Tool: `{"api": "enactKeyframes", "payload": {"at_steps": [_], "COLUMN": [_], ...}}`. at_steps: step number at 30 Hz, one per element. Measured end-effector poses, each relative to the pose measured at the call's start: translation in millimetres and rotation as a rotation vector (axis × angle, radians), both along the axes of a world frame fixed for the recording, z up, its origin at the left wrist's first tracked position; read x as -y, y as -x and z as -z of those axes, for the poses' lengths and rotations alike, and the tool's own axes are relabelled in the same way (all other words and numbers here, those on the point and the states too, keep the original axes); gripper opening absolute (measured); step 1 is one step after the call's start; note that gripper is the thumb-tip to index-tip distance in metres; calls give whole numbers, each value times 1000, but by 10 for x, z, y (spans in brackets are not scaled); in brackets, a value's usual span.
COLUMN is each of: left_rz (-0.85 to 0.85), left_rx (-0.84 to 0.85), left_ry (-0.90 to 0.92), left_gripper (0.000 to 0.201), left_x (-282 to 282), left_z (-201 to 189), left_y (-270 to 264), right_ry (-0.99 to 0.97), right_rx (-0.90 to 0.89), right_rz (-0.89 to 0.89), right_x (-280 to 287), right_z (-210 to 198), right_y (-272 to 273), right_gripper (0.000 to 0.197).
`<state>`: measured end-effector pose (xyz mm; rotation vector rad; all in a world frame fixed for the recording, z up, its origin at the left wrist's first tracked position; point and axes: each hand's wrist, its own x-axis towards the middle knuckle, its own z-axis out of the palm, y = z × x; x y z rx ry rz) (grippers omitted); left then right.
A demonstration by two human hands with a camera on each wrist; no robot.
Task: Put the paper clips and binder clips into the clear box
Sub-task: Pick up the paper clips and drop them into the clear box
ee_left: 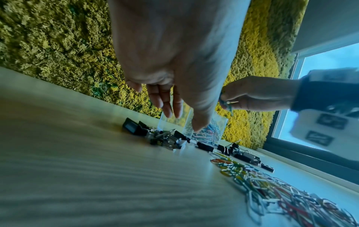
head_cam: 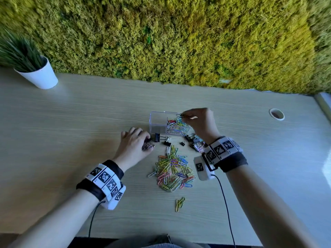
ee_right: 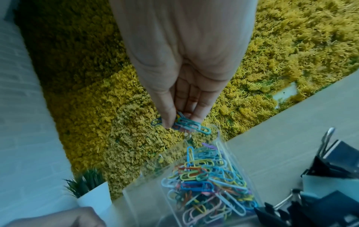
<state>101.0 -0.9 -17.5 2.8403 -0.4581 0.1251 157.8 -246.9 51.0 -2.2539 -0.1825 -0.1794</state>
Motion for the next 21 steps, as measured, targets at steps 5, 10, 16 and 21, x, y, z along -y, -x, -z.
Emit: {"api": "enactKeyframes", "payload": {"at_steps": [5,10,16,21], "left_rz": [11,12,46,62], "left_rx": [53,50,36,43], "left_ry": [14,21,40,54], "left_gripper": [34,33,34,35], "left_x": [50,23,88,103], "left_z": [23,33,5,-31], "left_y": [57,81,82,98], "right_ry": [66,73,481,549], "right_rx": [33,141,103,113], "right_rz": [-24,-53,-210,-158], "right_x": [-98,-34,-65,-28], "right_z": [135,236,239,299], "right_y": [-136,-60,124,160], "right_gripper": [15,35,66,65]}}
